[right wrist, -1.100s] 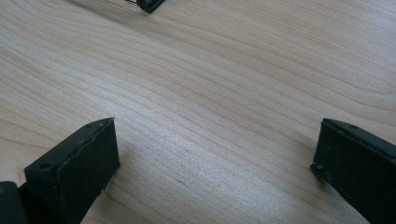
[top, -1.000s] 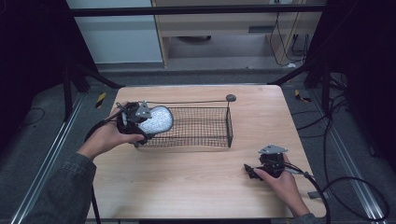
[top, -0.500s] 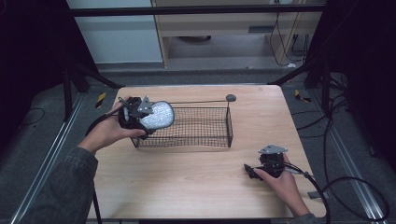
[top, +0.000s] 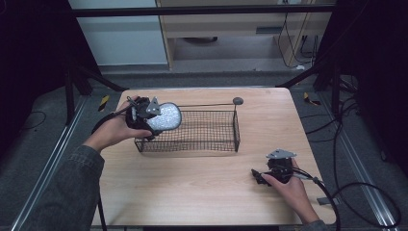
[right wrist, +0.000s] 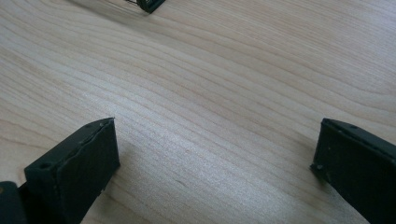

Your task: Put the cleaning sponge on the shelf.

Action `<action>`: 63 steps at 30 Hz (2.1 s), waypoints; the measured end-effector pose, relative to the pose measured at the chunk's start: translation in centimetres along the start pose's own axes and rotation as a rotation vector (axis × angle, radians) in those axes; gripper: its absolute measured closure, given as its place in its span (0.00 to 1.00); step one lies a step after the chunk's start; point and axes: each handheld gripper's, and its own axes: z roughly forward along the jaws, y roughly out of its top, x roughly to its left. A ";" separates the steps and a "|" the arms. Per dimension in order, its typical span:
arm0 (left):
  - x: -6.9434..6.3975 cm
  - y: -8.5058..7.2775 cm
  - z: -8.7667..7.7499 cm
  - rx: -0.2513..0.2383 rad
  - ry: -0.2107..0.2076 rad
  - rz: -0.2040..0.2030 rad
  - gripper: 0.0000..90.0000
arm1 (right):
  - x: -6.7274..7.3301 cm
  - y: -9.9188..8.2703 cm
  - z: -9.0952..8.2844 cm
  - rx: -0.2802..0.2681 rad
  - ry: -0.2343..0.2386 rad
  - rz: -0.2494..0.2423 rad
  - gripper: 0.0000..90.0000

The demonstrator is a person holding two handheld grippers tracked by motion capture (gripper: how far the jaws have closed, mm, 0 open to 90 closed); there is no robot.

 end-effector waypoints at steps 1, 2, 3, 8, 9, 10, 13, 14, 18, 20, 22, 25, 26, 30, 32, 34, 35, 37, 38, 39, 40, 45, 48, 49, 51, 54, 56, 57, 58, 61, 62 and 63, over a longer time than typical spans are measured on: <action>0.0 0.0 0.1 0.001 -0.001 0.000 0.07 | 0.0 0.0 0.0 0.000 0.000 0.000 0.00; 0.0 0.0 0.2 0.002 -0.002 0.004 0.07 | 0.0 0.0 0.0 0.000 0.000 0.000 0.00; 0.0 0.0 0.2 0.002 -0.001 0.005 0.07 | 0.0 0.0 0.0 0.000 0.000 0.000 0.00; -0.1 0.1 0.3 -0.001 -0.008 0.010 0.07 | 0.0 0.0 0.0 0.000 -0.002 0.002 0.00; -0.1 0.2 0.4 -0.001 -0.009 0.011 0.07 | 0.0 0.0 0.0 0.000 -0.001 0.001 0.00; -0.2 0.3 0.4 -0.001 -0.010 0.013 0.07 | 0.0 0.0 0.0 0.000 -0.001 0.001 0.00; -0.2 0.5 0.5 -0.004 -0.012 0.016 0.07 | 0.0 0.0 0.0 0.000 -0.001 0.001 0.00; -0.2 0.6 0.6 -0.006 -0.013 0.015 0.07 | 0.0 0.0 0.0 0.000 -0.001 0.001 0.00; -0.1 0.8 0.9 -0.004 -0.017 0.020 0.07 | 0.0 0.0 0.0 -0.001 -0.001 0.001 0.00; 0.0 0.8 1.1 -0.002 -0.020 0.024 0.07 | 0.0 0.0 0.0 -0.001 -0.001 0.001 0.00; 0.0 0.9 1.3 -0.003 -0.023 0.023 0.07 | 0.0 0.0 0.0 -0.001 0.000 0.001 0.00; 0.0 1.0 1.4 -0.008 -0.035 0.028 0.07 | 0.0 0.0 0.0 -0.001 -0.001 0.001 0.00; 0.0 1.0 1.4 -0.007 -0.034 0.032 0.07 | 0.0 0.0 0.0 -0.001 0.000 0.001 0.00; 0.0 1.2 1.6 -0.016 -0.036 0.033 0.07 | 0.0 0.0 0.0 0.000 -0.002 0.001 0.00; 0.0 1.2 1.7 -0.016 -0.037 0.035 0.07 | 0.0 0.0 0.0 0.000 -0.001 0.001 0.00; 0.0 1.3 2.0 -0.013 -0.042 0.038 0.07 | 0.0 0.0 0.0 -0.001 -0.001 0.001 0.00; 0.0 1.3 2.1 -0.010 -0.044 0.039 0.07 | 0.0 0.0 0.0 -0.001 -0.001 0.001 0.00; 0.0 1.3 2.3 -0.012 -0.047 0.037 0.07 | 0.0 0.0 0.0 0.000 -0.002 0.002 0.00; 0.1 1.3 2.4 -0.011 -0.051 0.037 0.07 | 0.0 0.0 0.0 0.000 -0.002 0.002 0.00; 0.1 1.3 2.6 -0.012 -0.055 0.037 0.07 | 0.0 0.0 0.0 0.000 -0.002 0.002 0.00; 0.2 1.3 2.8 -0.008 -0.058 0.039 0.07 | 0.0 0.0 0.0 0.000 -0.002 0.002 0.00; 0.6 1.1 3.7 0.001 -0.065 0.035 0.07 | 0.0 0.0 0.0 -0.001 -0.002 0.002 0.00; 0.8 1.0 4.2 0.009 -0.072 0.036 0.07 | 0.0 0.0 0.0 -0.001 -0.002 0.002 0.00; 0.8 1.0 4.2 0.009 -0.072 0.036 0.07 | 0.0 0.0 0.0 -0.001 -0.001 0.001 0.00; 0.9 0.9 4.6 0.015 -0.081 0.036 0.07 | 0.0 0.0 0.0 0.000 -0.003 0.000 0.00; 0.9 0.9 5.0 0.025 -0.089 0.043 0.07 | 0.0 0.0 0.0 0.001 0.000 0.006 0.00; 0.9 0.9 5.1 0.023 -0.094 0.042 0.07 | 0.0 0.0 0.0 0.000 -0.004 0.001 0.00; 0.9 0.8 5.2 0.025 -0.094 0.040 0.07 | 0.0 0.0 0.0 0.001 -0.005 0.002 0.00; 1.0 0.8 5.2 0.024 -0.094 0.041 0.07 | 0.1 0.0 -0.1 0.003 -0.003 0.008 0.00; 1.0 0.8 5.3 0.026 -0.097 0.040 0.07 | 0.0 0.0 0.0 0.001 -0.006 0.004 0.00; 1.1 0.7 5.4 0.029 -0.098 0.042 0.07 | 0.1 0.0 -0.1 0.002 -0.005 0.007 0.00; 1.0 0.7 5.5 0.028 -0.100 0.043 0.07 | 0.1 0.0 -0.1 0.002 -0.005 0.008 0.00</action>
